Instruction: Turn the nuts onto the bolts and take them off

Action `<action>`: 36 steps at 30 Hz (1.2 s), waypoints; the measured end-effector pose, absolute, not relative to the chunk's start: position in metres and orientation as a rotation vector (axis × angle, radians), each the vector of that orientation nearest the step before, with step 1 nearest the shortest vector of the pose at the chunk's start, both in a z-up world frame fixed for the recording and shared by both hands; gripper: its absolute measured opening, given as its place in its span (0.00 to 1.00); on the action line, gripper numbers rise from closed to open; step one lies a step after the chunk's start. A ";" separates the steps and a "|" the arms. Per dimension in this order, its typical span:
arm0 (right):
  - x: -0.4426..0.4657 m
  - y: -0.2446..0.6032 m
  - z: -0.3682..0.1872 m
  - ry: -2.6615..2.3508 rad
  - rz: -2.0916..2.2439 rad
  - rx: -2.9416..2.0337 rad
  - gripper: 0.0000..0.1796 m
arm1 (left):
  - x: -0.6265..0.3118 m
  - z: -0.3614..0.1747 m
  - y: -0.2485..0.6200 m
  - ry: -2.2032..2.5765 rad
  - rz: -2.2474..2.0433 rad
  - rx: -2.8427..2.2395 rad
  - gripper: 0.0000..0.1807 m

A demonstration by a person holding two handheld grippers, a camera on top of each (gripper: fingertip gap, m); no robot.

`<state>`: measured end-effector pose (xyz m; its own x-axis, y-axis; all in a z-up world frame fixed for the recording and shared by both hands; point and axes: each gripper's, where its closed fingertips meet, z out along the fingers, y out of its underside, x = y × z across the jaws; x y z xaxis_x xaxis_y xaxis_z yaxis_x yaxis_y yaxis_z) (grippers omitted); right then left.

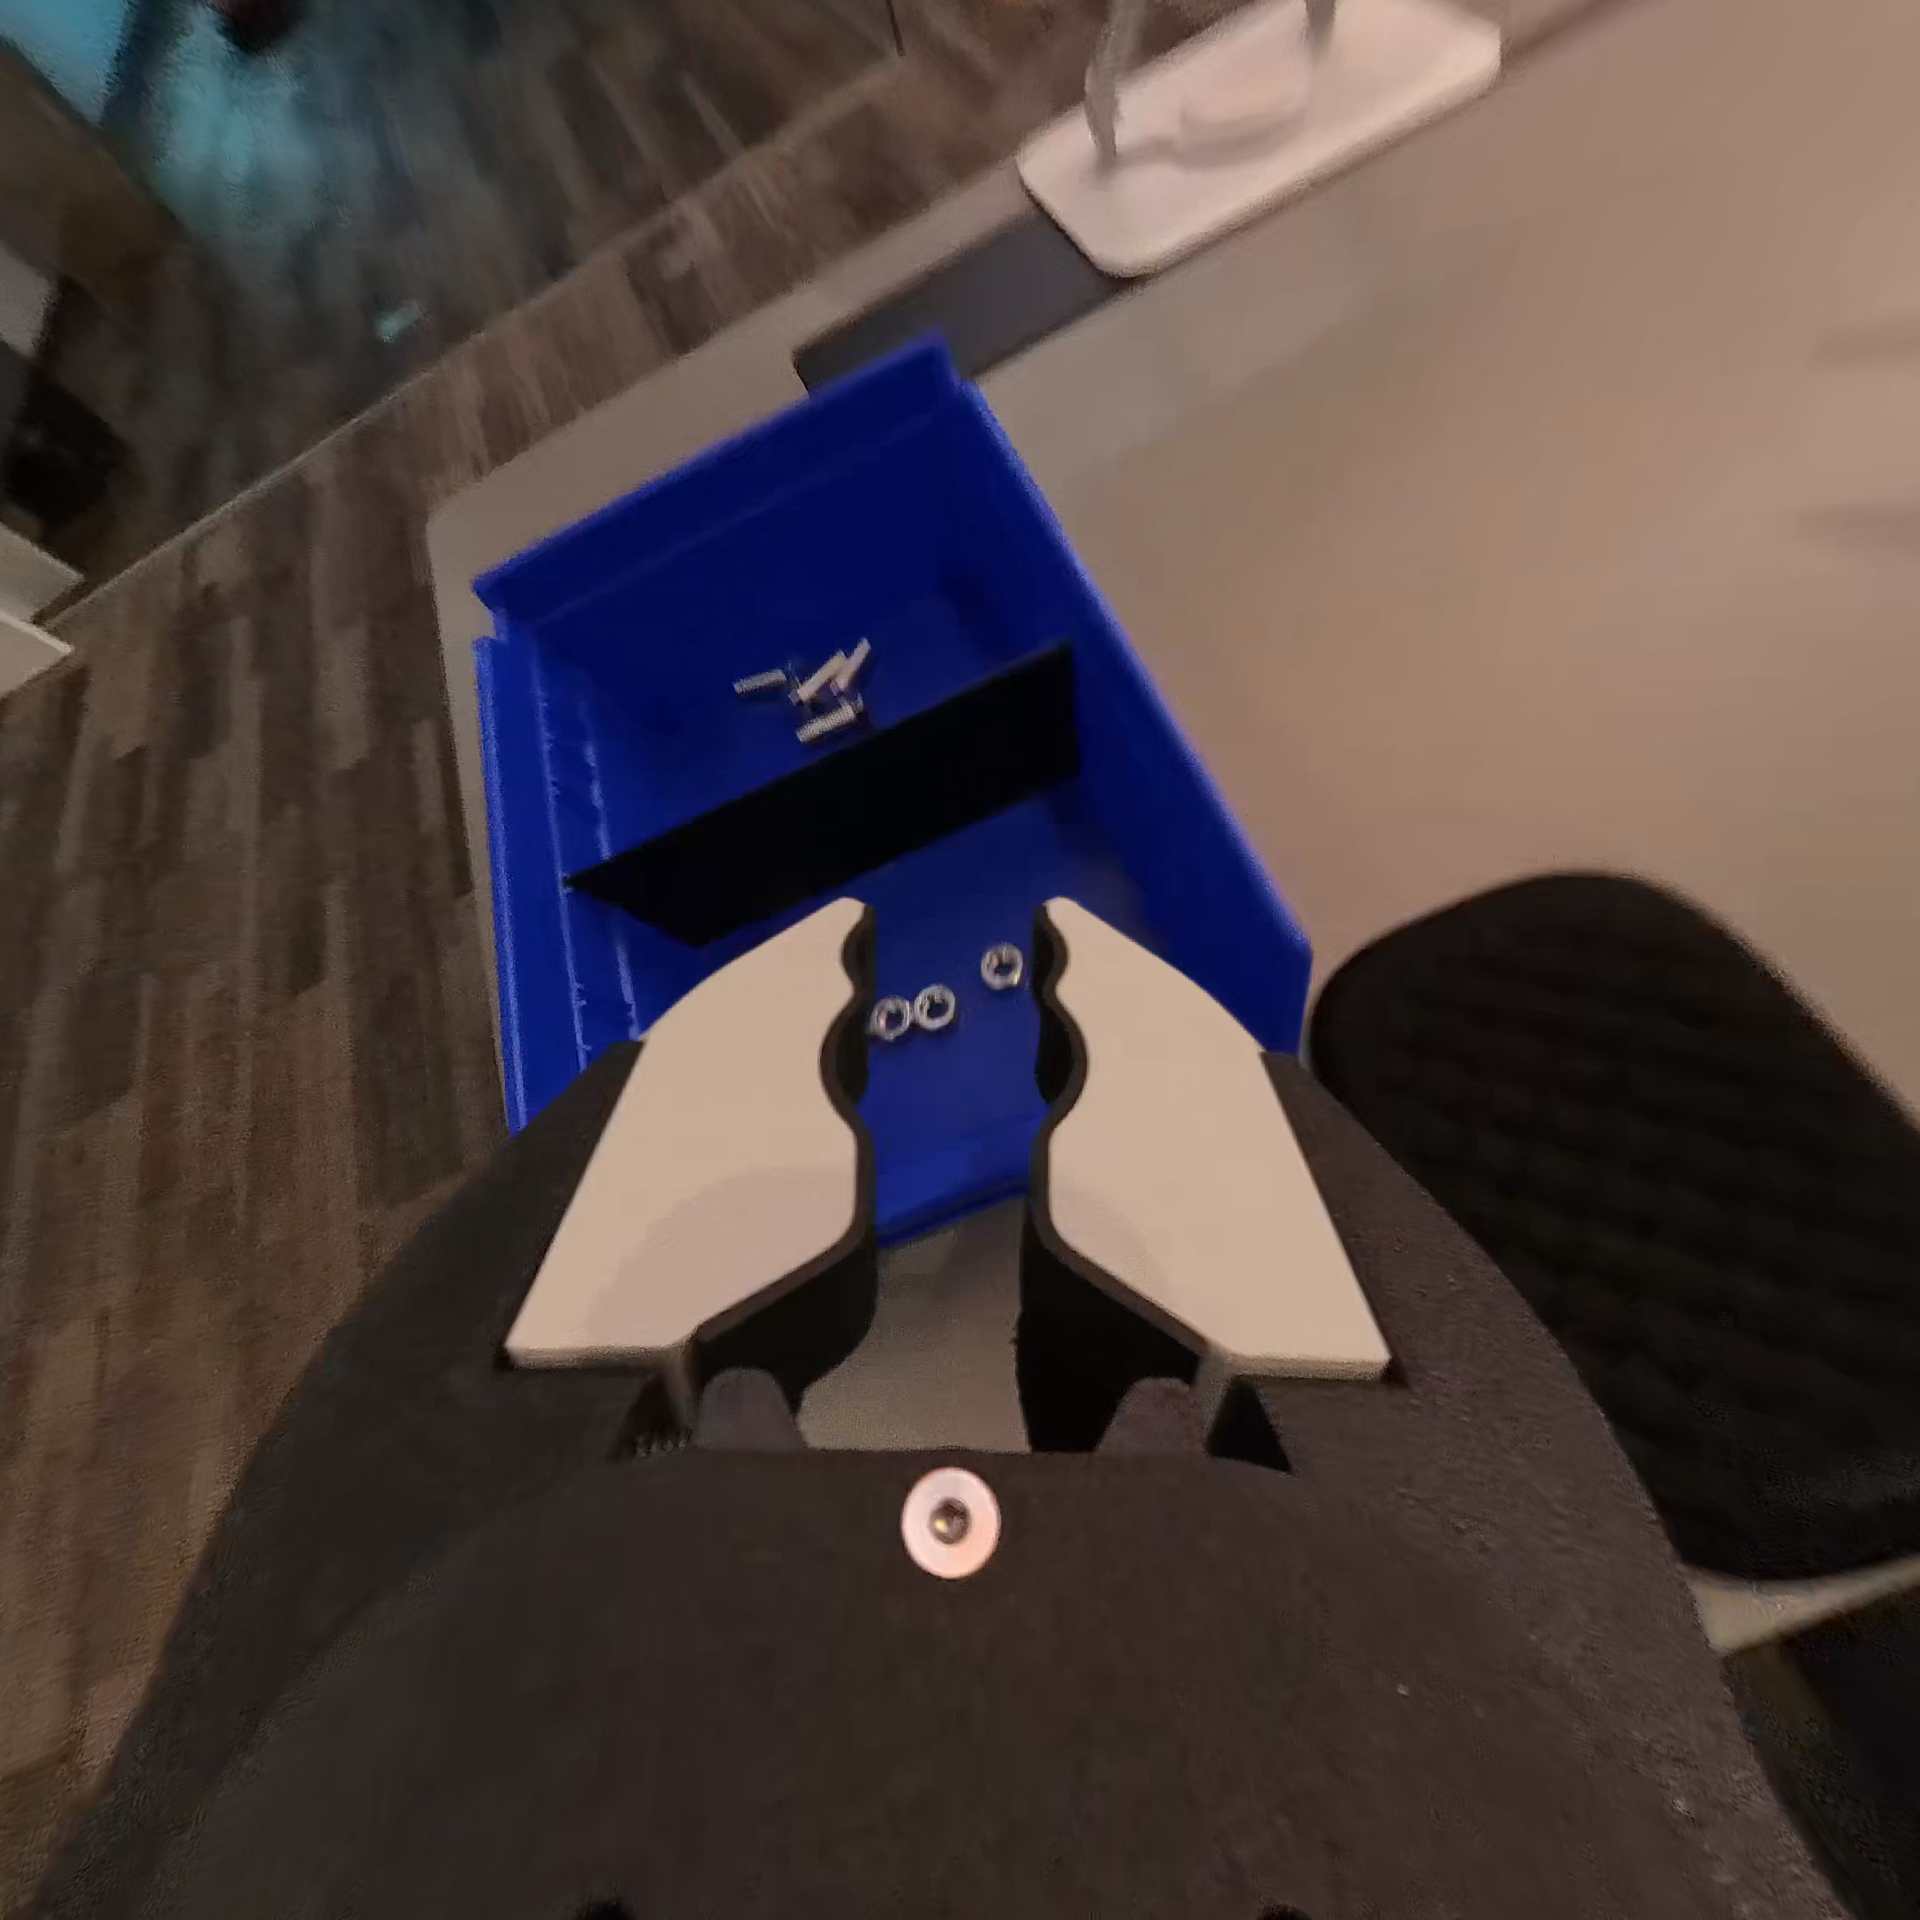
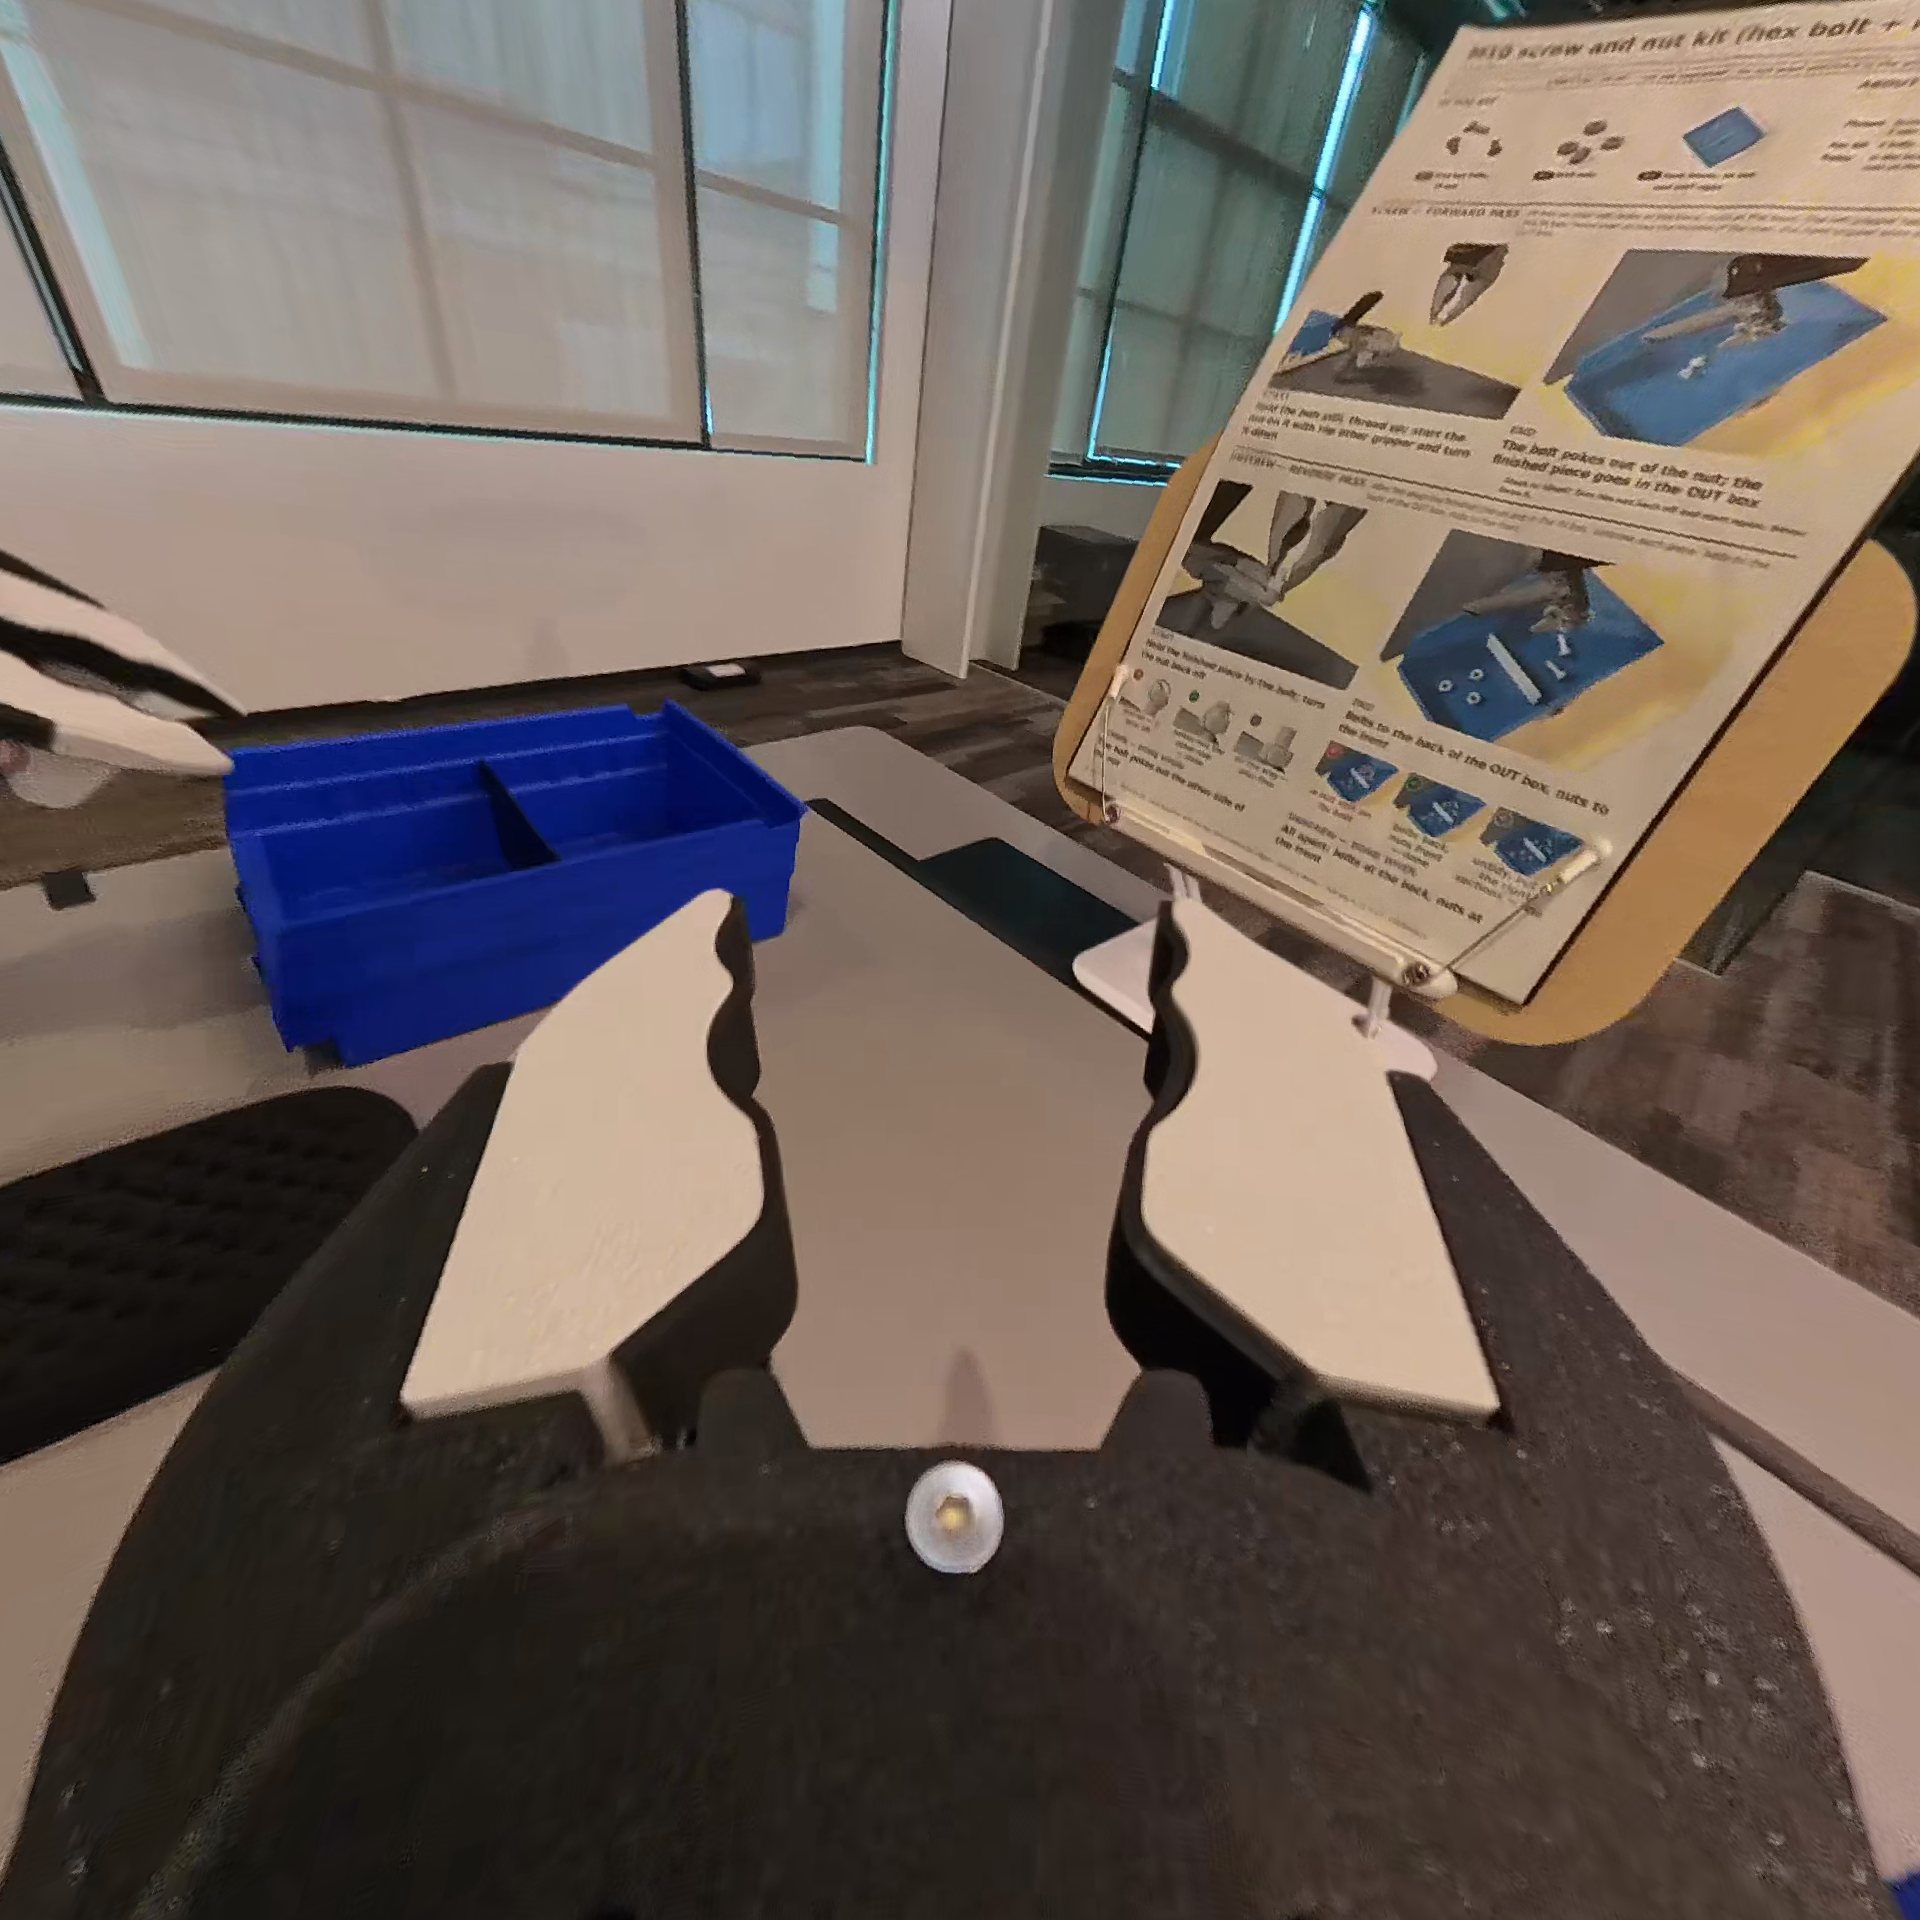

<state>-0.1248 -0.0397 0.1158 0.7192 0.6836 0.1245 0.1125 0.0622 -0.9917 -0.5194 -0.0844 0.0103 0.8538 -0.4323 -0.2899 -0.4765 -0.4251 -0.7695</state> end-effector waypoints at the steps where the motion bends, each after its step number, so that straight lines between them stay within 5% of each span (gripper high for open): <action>1: -0.125 -0.035 0.122 -0.702 0.508 -1.458 0.38 | -0.520 0.000 -0.083 0.723 0.036 -2.123 0.14; 8: -0.138 -0.007 0.133 -0.820 0.641 -1.467 0.40 | -0.517 -0.046 -0.063 1.059 -0.030 -2.255 0.11; 14: -0.149 0.004 0.094 -0.879 0.690 -1.494 0.40 | -0.527 -0.090 -0.047 1.154 -0.036 -2.452 0.18; 36: -0.123 0.025 0.043 -0.799 0.689 -1.548 0.41 | -0.525 -0.144 -0.025 1.268 -0.027 -2.607 0.19</action>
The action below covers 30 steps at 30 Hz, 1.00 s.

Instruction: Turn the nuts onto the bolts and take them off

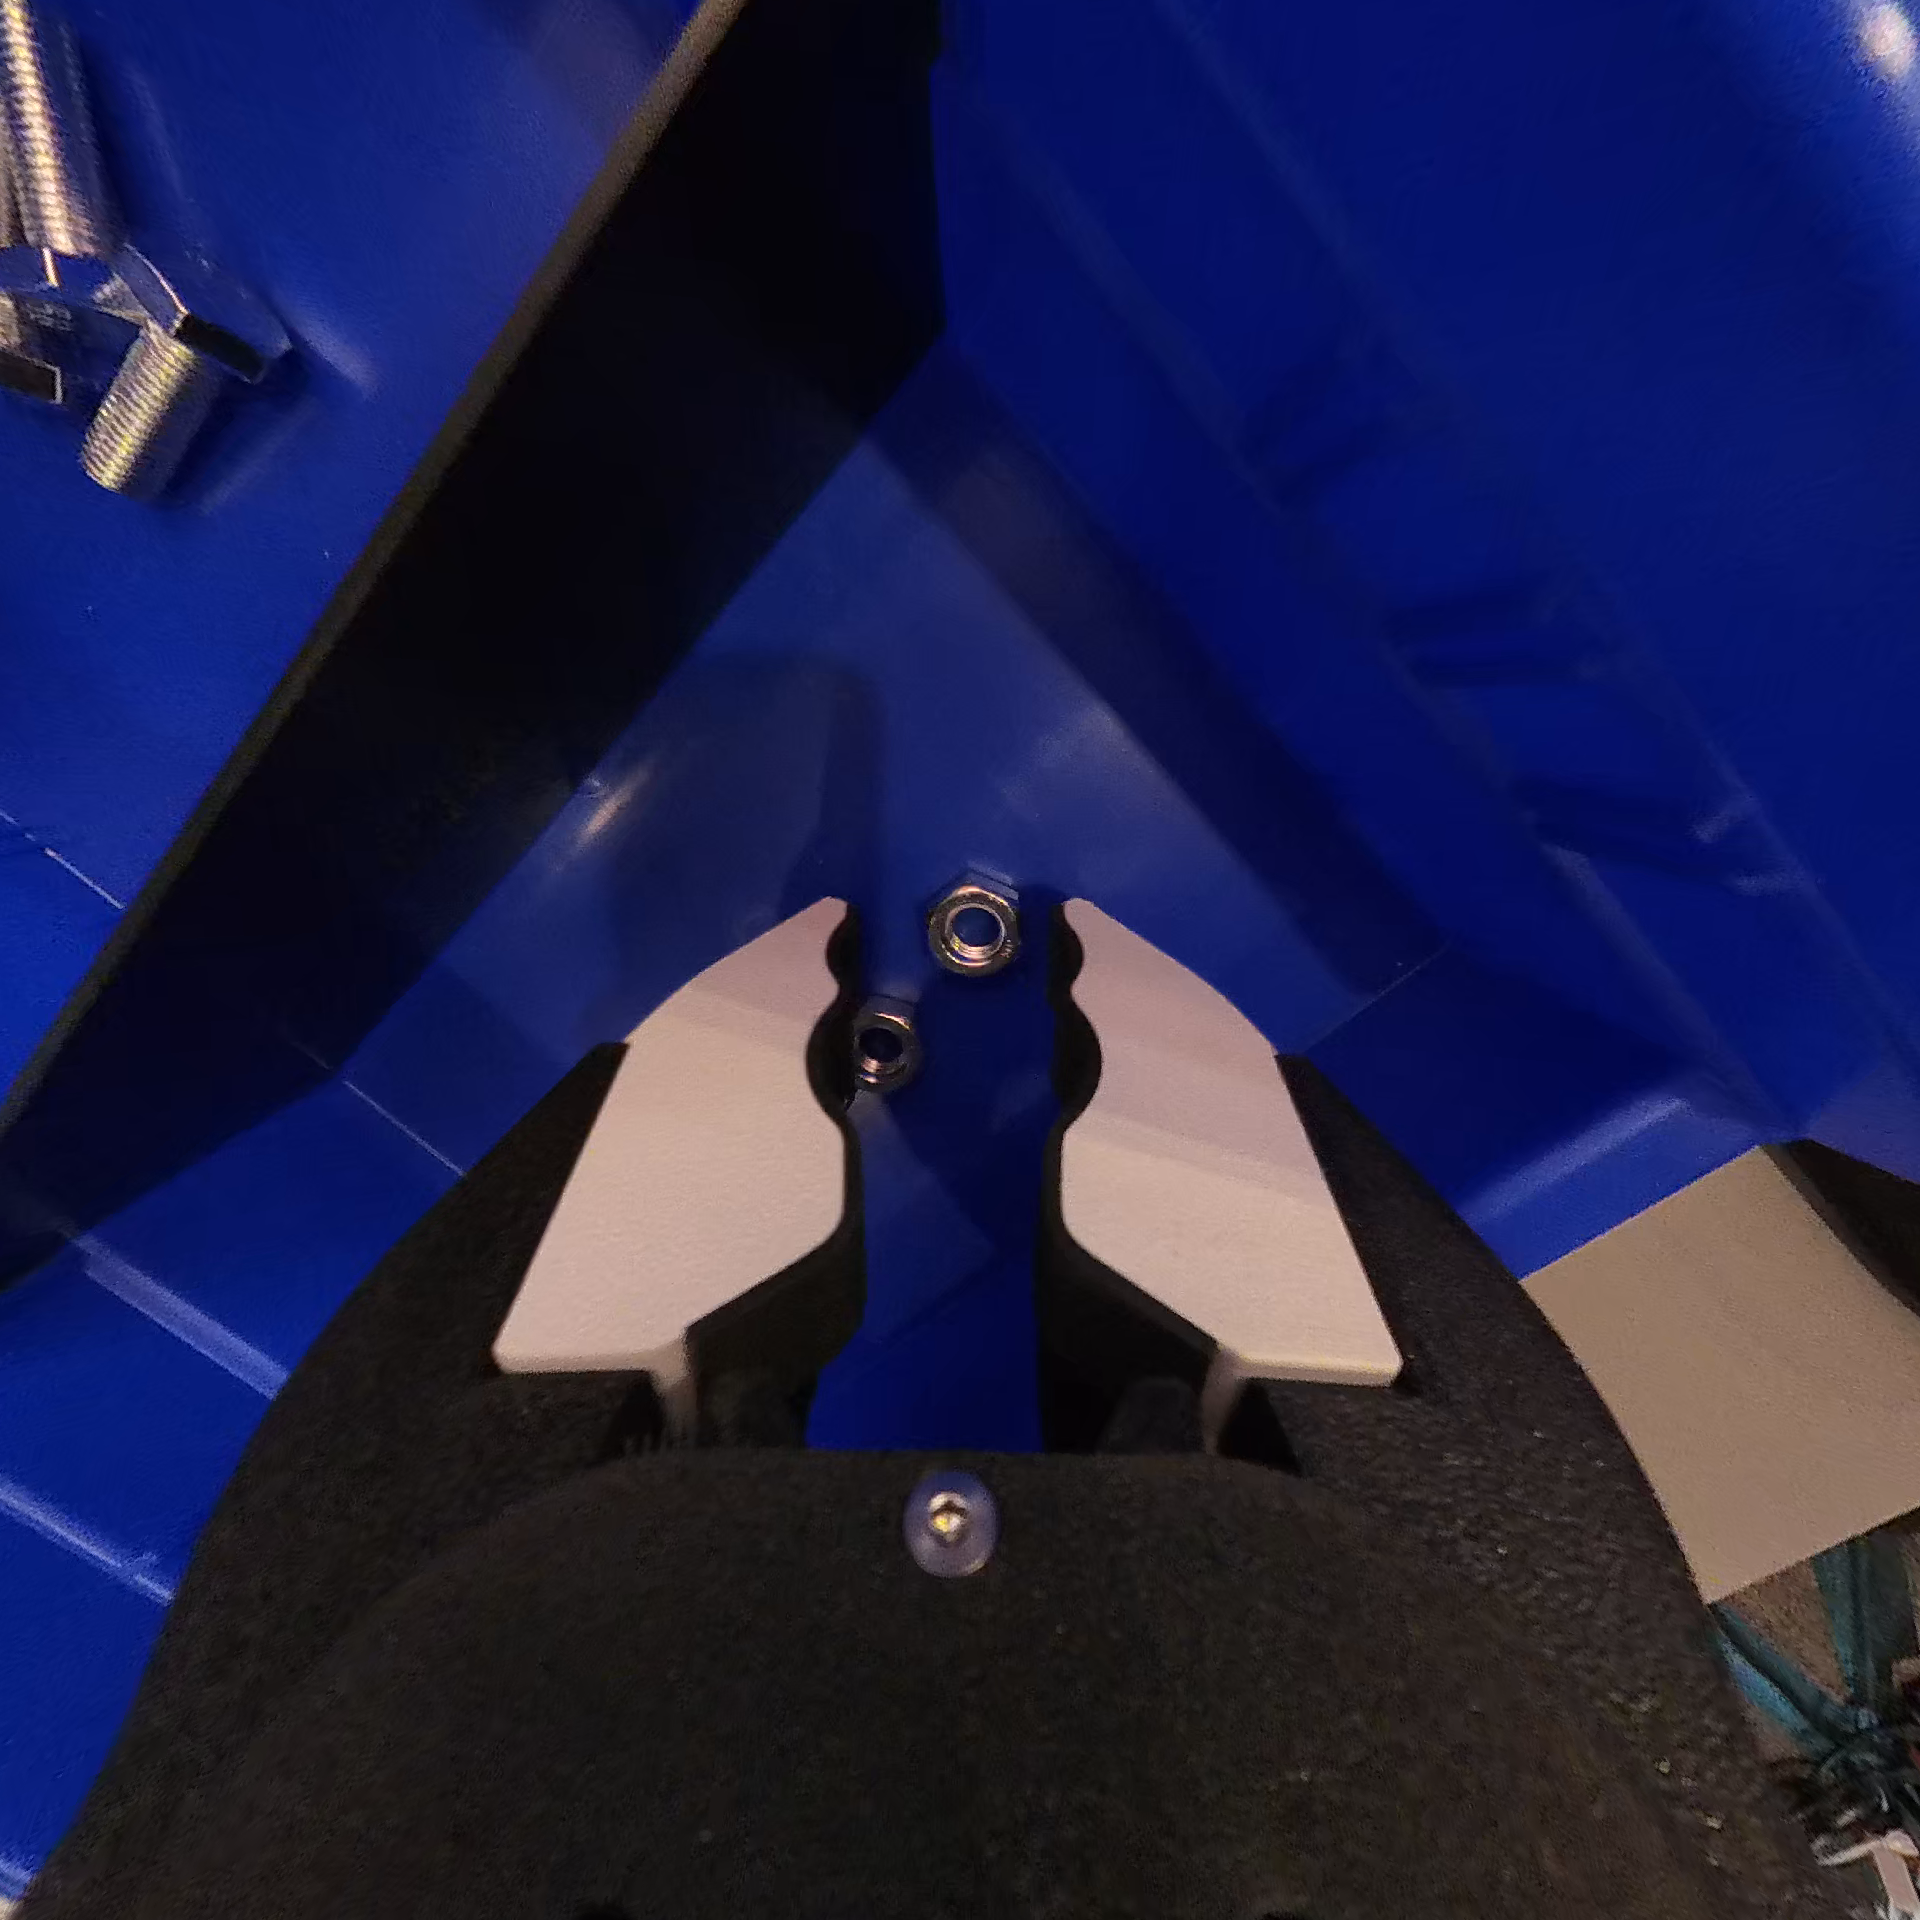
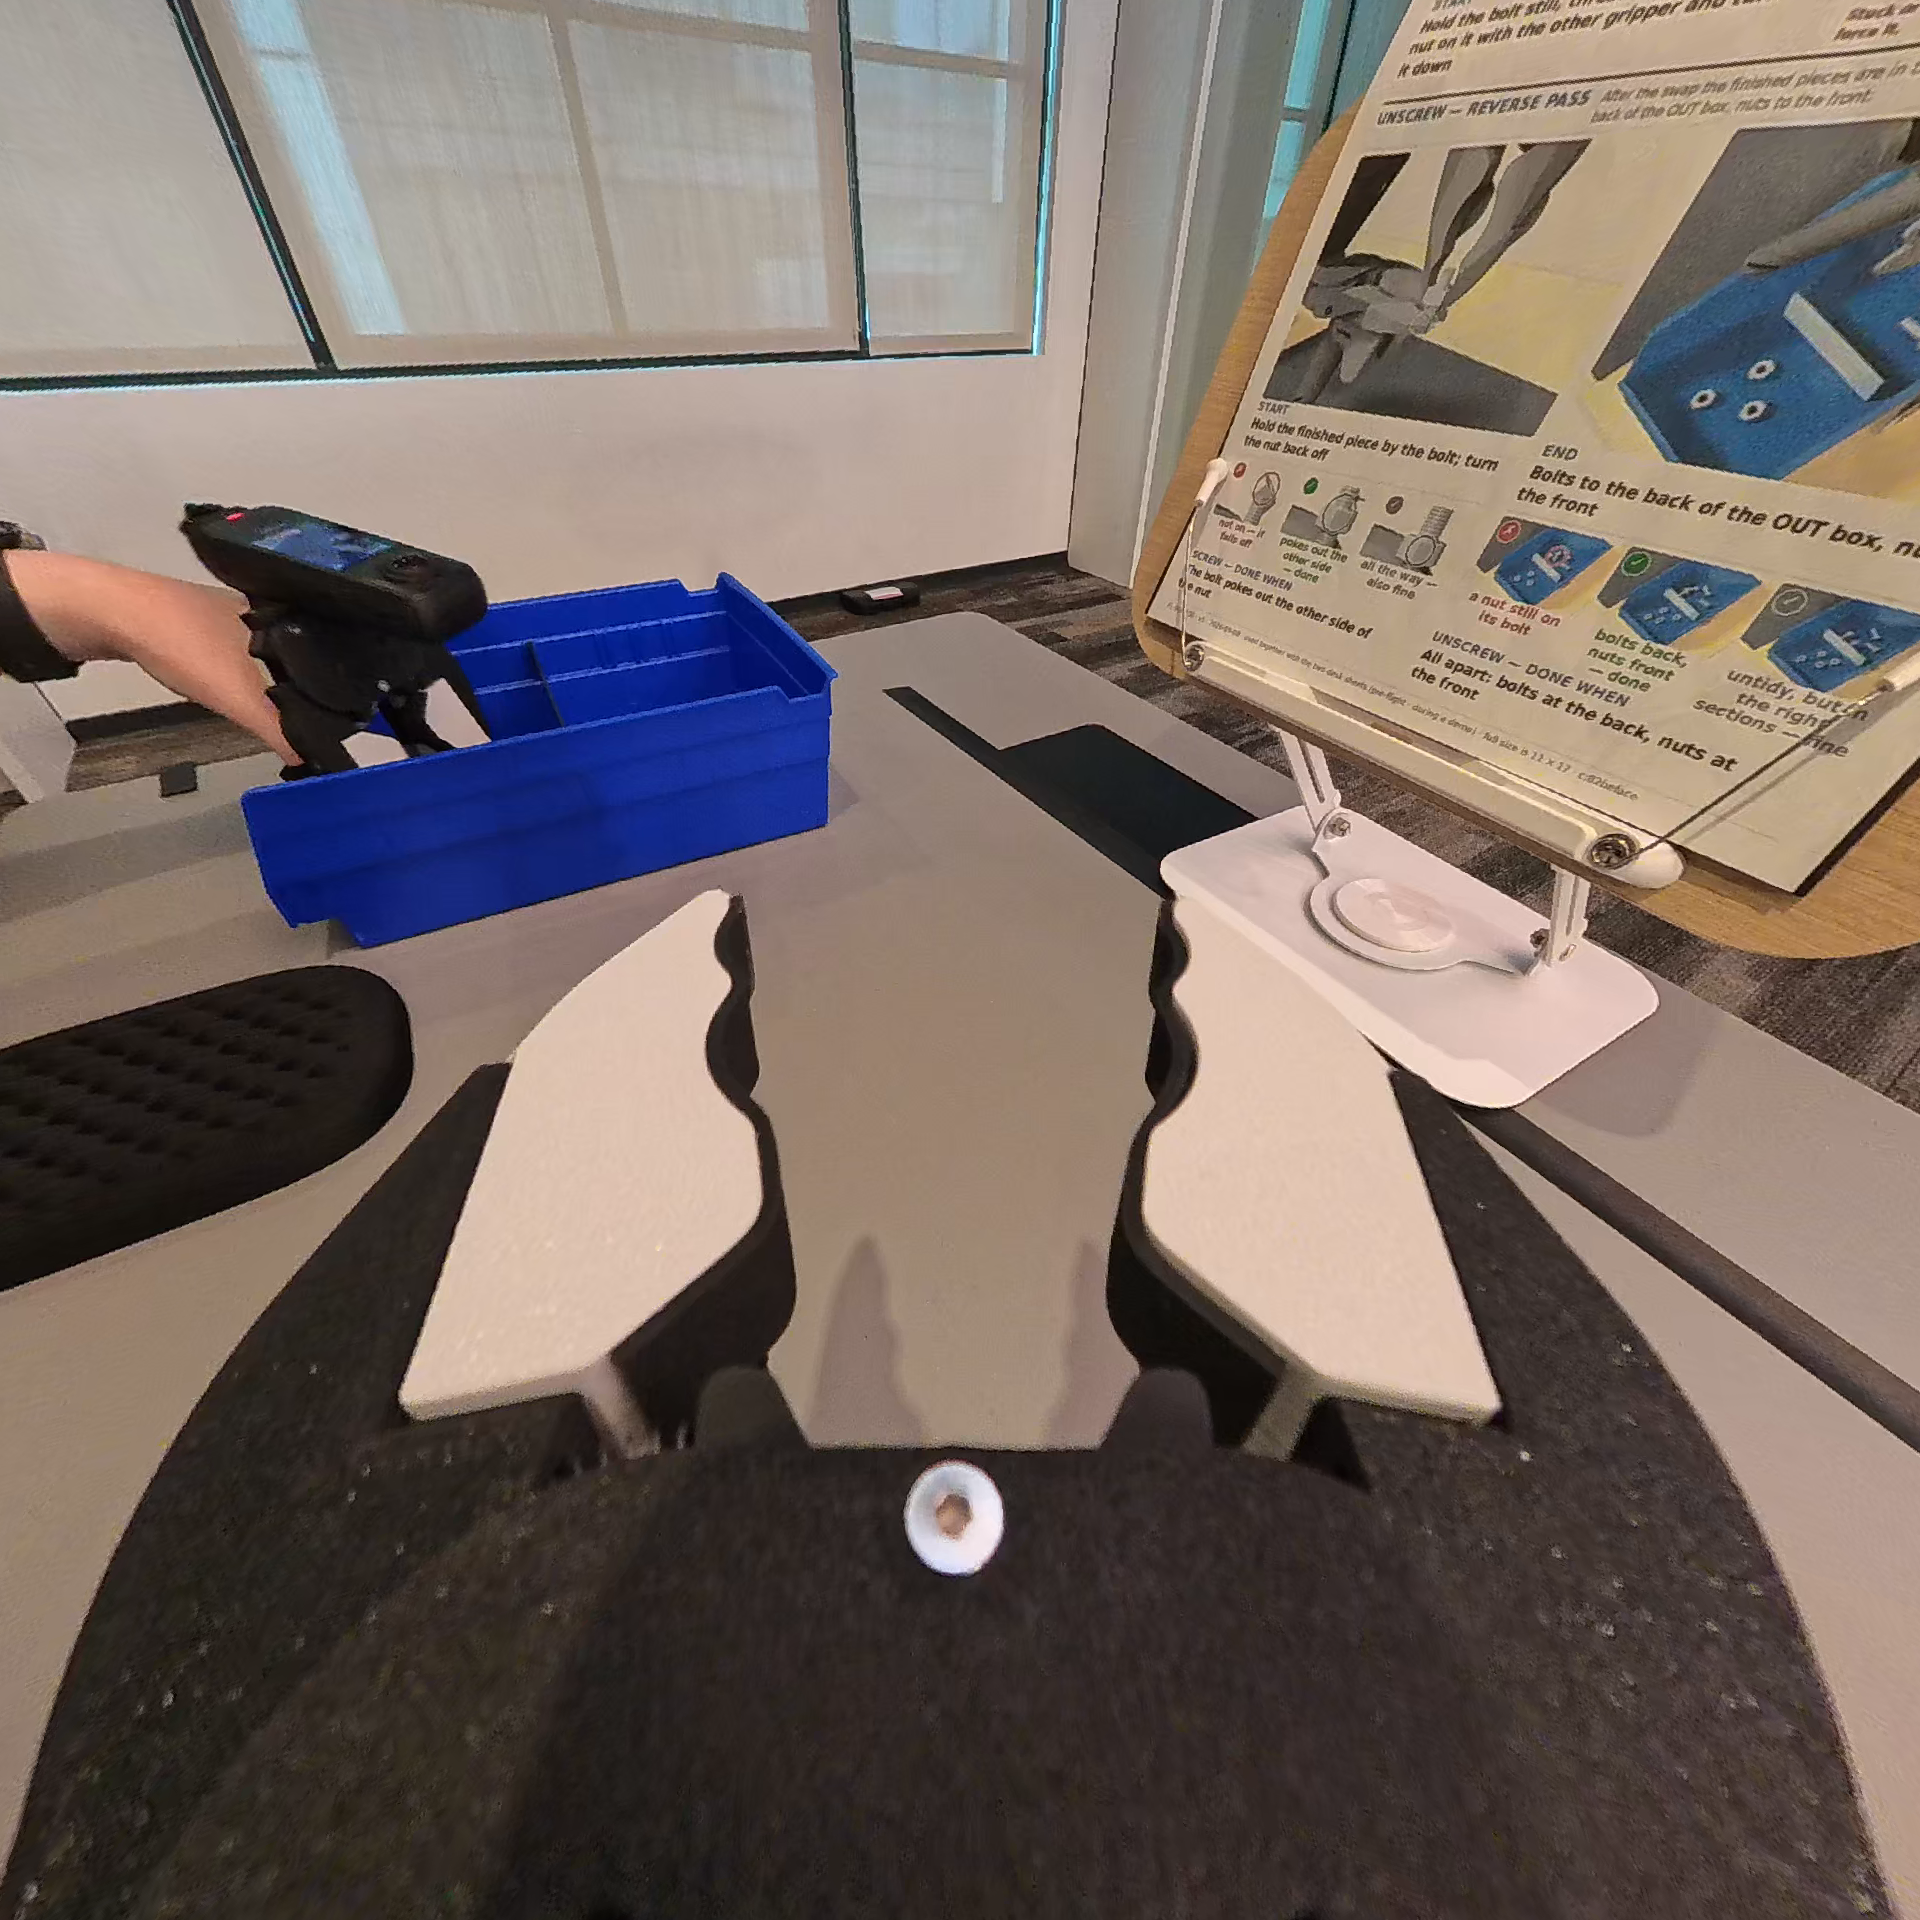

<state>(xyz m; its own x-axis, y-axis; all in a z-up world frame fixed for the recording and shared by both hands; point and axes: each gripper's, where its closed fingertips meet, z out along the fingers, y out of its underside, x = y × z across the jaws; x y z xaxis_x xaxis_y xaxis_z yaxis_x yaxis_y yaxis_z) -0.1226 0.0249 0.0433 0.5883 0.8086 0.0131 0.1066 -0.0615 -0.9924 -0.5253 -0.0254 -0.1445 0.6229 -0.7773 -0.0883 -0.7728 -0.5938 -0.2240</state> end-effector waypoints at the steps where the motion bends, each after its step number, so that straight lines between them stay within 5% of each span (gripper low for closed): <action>1: -0.122 0.025 0.043 -0.796 0.686 -1.548 0.41 | -0.526 -0.145 -0.026 1.273 -0.025 -2.617 0.19; 21: -0.116 0.025 0.037 -0.780 0.701 -1.560 0.41 | -0.526 -0.138 -0.028 1.276 -0.038 -2.556 0.10; 30: -0.109 0.028 0.030 -0.758 0.705 -1.581 0.41 | -0.507 -0.011 -0.017 1.166 -0.067 -2.290 0.10</action>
